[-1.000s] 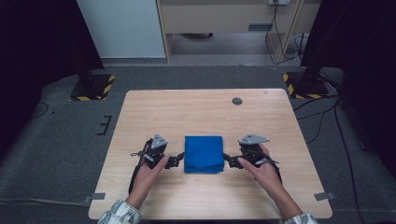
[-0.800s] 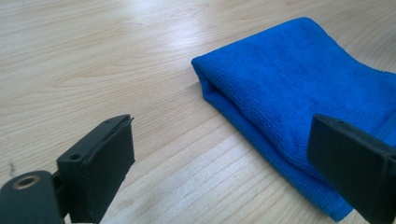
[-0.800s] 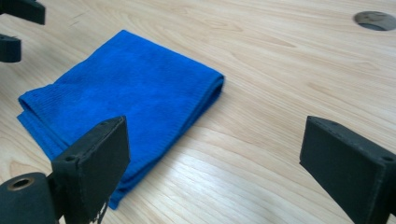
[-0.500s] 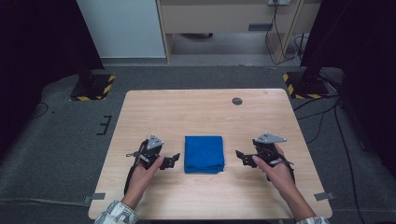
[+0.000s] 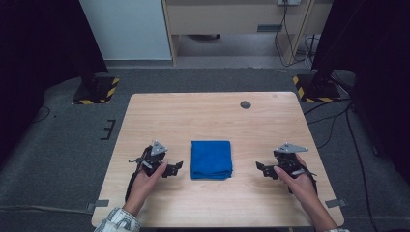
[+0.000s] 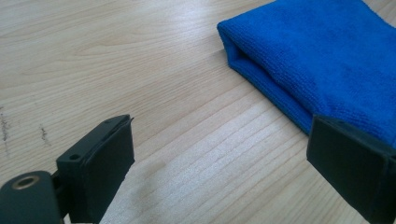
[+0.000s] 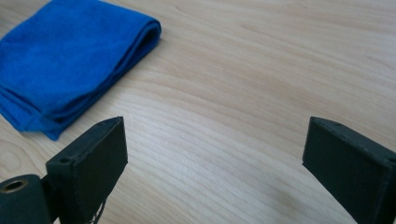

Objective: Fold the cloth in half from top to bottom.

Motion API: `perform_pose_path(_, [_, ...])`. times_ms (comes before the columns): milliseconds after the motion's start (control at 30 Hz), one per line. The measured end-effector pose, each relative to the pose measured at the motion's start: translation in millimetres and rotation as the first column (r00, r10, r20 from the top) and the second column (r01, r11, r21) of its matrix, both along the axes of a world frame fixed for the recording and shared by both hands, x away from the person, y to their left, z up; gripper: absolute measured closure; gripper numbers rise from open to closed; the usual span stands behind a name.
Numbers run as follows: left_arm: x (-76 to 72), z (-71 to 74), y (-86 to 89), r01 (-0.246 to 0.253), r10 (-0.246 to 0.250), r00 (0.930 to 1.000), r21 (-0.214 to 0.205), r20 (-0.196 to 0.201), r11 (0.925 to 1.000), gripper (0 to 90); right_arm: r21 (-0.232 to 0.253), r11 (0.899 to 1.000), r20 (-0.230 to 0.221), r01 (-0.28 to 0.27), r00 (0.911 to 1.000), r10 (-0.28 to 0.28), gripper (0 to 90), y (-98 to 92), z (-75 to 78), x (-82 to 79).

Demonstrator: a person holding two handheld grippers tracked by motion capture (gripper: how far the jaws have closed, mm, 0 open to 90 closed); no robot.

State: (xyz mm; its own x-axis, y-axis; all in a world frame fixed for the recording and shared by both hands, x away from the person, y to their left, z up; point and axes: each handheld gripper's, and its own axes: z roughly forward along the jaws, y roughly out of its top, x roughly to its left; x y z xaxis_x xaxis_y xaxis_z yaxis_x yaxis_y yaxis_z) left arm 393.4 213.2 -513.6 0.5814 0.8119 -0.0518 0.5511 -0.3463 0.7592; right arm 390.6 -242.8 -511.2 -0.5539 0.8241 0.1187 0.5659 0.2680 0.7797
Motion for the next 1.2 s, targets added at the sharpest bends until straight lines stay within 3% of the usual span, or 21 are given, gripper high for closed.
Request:
perform_pose_path(200, [4.8,-4.2,7.3,-0.017,0.017,0.9997,0.025,-0.017,0.9995,7.1,-0.008,0.999,-0.026,0.040,0.9988,-0.040,6.6,-17.7,-7.4,4.9])
perform_pose_path(367, [11.6,-7.4,20.6,-0.062,0.062,0.9977,0.029,-0.028,0.9977,7.1,0.005,0.996,-0.039,0.093,0.9949,-0.093,7.1,-29.0,-10.8,13.5])
perform_pose_path(533, [20.9,-11.2,34.8,-0.119,0.120,0.9922,0.025,-0.032,0.9925,7.1,-0.007,0.990,-0.048,0.138,0.9893,-0.138,7.4,-35.8,-13.6,25.3])
perform_pose_path(767, [31.8,-18.5,46.3,-0.159,0.161,0.9855,0.041,-0.052,0.9864,7.1,-0.026,0.981,-0.049,0.190,0.9804,-0.191,7.8,-35.9,-14.6,44.3])
perform_pose_path(1000, [33.7,-21.7,47.1,-0.157,0.159,0.9860,0.048,-0.049,0.9865,5.7,-0.065,0.971,-0.063,0.231,0.9700,-0.235,7.6,-32.0,-23.4,54.4])
perform_pose_path(1200, [33.0,-23.4,44.1,-0.145,0.148,0.9884,0.095,-0.032,0.9849,3.9,-0.102,0.967,-0.037,0.233,0.9706,-0.238,6.6,-29.2,-27.4,53.4])
